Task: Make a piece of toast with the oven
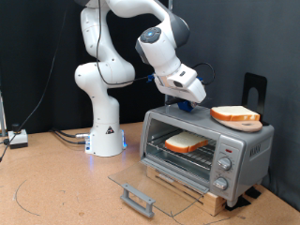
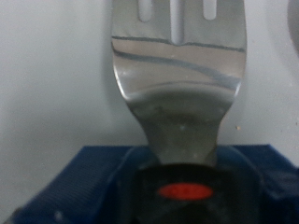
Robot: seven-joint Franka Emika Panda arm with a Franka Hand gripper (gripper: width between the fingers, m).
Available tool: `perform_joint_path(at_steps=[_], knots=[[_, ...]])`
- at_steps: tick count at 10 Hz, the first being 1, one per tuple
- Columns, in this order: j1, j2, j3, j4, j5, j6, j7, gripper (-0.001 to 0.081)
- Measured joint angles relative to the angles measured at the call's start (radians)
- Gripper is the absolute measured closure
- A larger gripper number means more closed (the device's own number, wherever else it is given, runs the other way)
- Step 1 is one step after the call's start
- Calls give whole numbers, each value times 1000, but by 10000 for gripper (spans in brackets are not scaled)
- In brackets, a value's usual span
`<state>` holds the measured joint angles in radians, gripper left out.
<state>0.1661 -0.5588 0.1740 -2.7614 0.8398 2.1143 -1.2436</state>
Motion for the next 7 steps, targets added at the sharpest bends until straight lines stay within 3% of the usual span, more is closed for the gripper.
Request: perform_joint_path(at_steps=[1, 2, 3, 4, 5, 7], knots=[[1, -3, 1, 0, 0, 0, -4, 401], [1, -6, 1, 0, 0, 0, -5, 288], [1, -8, 1, 0, 0, 0, -5, 288], [1, -9, 1, 1, 0, 0, -5, 94], [1, -11, 1, 2, 0, 0, -5, 27], [1, -28, -7, 11, 12, -3, -12, 5]])
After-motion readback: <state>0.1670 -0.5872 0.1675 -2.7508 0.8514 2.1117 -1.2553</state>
